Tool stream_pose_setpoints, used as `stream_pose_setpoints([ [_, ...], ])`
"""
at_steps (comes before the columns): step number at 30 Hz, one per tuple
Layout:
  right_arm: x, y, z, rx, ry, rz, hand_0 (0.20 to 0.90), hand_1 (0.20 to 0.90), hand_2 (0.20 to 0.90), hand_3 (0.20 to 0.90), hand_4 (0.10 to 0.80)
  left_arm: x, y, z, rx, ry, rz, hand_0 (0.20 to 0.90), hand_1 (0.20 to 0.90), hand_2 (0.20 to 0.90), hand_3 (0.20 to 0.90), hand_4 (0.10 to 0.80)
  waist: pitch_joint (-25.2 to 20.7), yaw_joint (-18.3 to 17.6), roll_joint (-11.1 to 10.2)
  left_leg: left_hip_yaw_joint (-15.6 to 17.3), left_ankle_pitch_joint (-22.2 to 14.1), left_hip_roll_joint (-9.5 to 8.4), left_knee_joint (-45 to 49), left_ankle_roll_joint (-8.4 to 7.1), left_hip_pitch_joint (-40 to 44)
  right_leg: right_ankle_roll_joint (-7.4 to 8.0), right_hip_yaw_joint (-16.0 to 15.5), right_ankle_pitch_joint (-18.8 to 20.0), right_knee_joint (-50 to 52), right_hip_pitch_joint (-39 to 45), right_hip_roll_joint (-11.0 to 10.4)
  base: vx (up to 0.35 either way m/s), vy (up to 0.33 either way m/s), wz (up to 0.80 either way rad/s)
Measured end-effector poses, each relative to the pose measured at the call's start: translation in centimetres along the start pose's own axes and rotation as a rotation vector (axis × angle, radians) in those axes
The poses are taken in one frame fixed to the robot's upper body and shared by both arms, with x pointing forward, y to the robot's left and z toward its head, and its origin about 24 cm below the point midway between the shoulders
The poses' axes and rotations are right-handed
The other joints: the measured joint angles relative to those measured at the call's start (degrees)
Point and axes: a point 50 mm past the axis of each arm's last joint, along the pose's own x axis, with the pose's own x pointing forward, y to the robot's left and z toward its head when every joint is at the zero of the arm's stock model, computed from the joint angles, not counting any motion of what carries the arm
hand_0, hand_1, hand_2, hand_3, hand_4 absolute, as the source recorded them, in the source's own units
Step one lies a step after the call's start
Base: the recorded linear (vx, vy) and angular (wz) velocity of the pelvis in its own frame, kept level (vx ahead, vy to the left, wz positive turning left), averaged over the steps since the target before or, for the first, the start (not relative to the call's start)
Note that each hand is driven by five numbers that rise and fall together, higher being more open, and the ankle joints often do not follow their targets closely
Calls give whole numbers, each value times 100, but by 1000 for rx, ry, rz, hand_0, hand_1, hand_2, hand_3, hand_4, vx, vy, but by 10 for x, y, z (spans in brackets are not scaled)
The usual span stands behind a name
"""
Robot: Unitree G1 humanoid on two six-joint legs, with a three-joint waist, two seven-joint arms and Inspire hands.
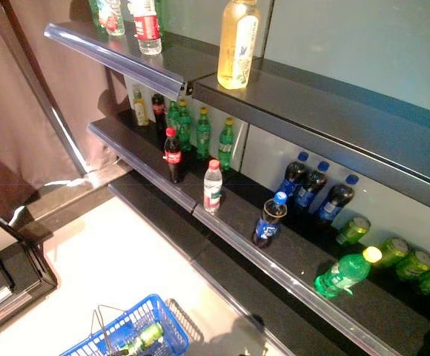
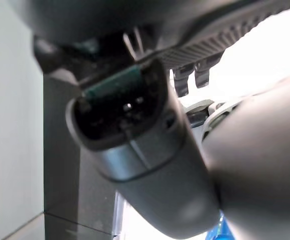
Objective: Pick up the drink and place into the basket.
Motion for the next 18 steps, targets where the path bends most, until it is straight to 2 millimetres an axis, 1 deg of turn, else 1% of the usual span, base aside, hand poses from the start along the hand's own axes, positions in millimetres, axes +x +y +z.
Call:
stream_pose_setpoints([
  [3, 0, -3, 7, -17, -13, -1, 900, 900, 900, 900, 800, 1, -4, 6, -49, -28, -5, 300, 300, 300, 200, 100, 70, 63, 53, -138, -3, -12, 204, -10, -323, -16, -46, 5, 7, -192, -25, -140, 86, 28],
  [4, 0, -3, 10, -21, -20, 1, 900, 900, 900, 900, 800, 2, -9, 14, -75, -46, -14, 300, 300, 300, 200, 100, 141, 46, 30, -132, 3, -44, 466, -67, -572, -28, -192, 24, 26, -209, -106, -178, 209, 37],
  [5, 0, -2, 13, -19, -28, 3, 900, 900, 900, 900, 800, 3, -9, 15, -89, -47, -13, 300, 300, 300, 200, 100, 211, 26, 29, -143, 20, -77, 619, -101, -701, -28, -295, 28, 33, -209, -151, -97, 305, 84],
  [6, 0, -2, 22, -15, -52, 5, 900, 900, 900, 900, 800, 5, -21, 33, -106, -94, -48, 300, 300, 300, 200, 100, 401, 22, -79, -7, 75, -142, 981, -319, -1011, -47, -679, 66, 2, -262, -406, -12, 322, 81],
  [7, 0, 0, 25, -22, -56, 7, 900, 900, 900, 900, 800, 6, -24, 38, -110, -113, -61, 300, 300, 300, 200, 100, 486, 17, -111, 64, 59, -107, 1105, -294, -1066, -55, -789, 73, 4, -255, -476, 5, 247, 74],
  [8, 0, -3, 29, -25, -56, -4, 900, 900, 900, 900, 800, 6, -25, 40, -117, -126, -66, 300, 300, 300, 200, 100, 547, 34, -138, 14, 65, 27, 1179, -308, -1075, -33, -835, 92, 30, -254, -507, 5, 101, 23],
  [9, 0, -3, 29, -25, -56, -4, 900, 900, 900, 900, 800, 6, -25, 40, -117, -126, -66, 300, 300, 300, 200, 100, 547, 34, -138, 14, 65, 27, 1179, -308, -1075, -33, -835, 92, 30, -254, -507, 78, 195, 25],
  [10, 0, -5, 29, -23, -49, -16, 900, 900, 900, 900, 800, 5, -23, 38, -146, -125, -55, 300, 300, 300, 200, 100, 546, 22, -42, -93, 72, 356, 1104, -311, -923, 26, -878, 59, 69, -214, -501, 241, 632, 23],
  [11, -1, -12, 31, -9, -60, -28, 900, 900, 900, 900, 800, 5, -23, 35, -163, -116, -51, 300, 300, 300, 200, 100, 598, -33, 23, -107, 68, 606, 981, -315, -728, 123, -864, -12, 237, -252, -566, 317, 829, 33],
  [12, -1, -12, 30, 15, -65, -32, 900, 900, 900, 900, 800, 5, -23, 34, -187, -115, -41, 300, 300, 300, 200, 100, 607, -59, 48, -25, -2, 720, 978, -378, -690, 244, -954, -71, 332, -253, -616, 288, 771, 33],
  [13, -1, -15, 28, 26, -61, -42, 900, 900, 900, 900, 800, 5, -22, 34, -186, -115, -21, 300, 300, 300, 200, 100, 600, -104, 34, 226, -7, 847, 957, -383, -618, 319, -1003, -67, 391, -217, -690, 211, 577, 35],
  [14, -1, -15, 30, 32, -71, -42, 900, 900, 900, 900, 800, 5, -20, 32, -169, -107, -10, 300, 300, 300, 200, 100, 595, -129, 94, 364, -61, 865, 904, -462, -554, 427, -1033, -100, 589, -214, -784, 248, 684, 55],
  [15, -1, -11, 31, 43, -91, -38, 900, 900, 900, 900, 800, 6, -19, 36, -150, -116, -9, 300, 300, 300, 200, 100, 647, -187, -49, 412, -217, 717, 854, -497, -554, 618, -946, -235, 931, -272, -1090, 265, 719, 62],
  [16, 0, -6, 29, 59, -88, -31, 900, 900, 900, 900, 800, 6, -15, 40, -145, -128, -4, 300, 300, 300, 200, 100, 674, -182, -219, 409, -256, 473, 923, -423, -558, 727, -795, -275, 1114, -299, -1317, 229, 640, 69],
  [17, 0, -2, 27, 73, -88, -29, 900, 900, 900, 900, 800, 7, -13, 42, -136, -133, 0, 300, 300, 300, 200, 100, 703, -164, -349, 390, -331, 323, 929, -297, -542, 752, -769, -316, 1343, -299, -1565, 147, 443, 55],
  [18, 0, -2, 26, 81, -90, -34, 900, 900, 900, 900, 800, 7, -11, 42, -127, -127, 6, 300, 300, 300, 200, 100, 685, -137, -406, 408, -337, 184, 899, -202, -492, 742, -757, -298, 1638, -384, -1720, 114, 423, 38],
])
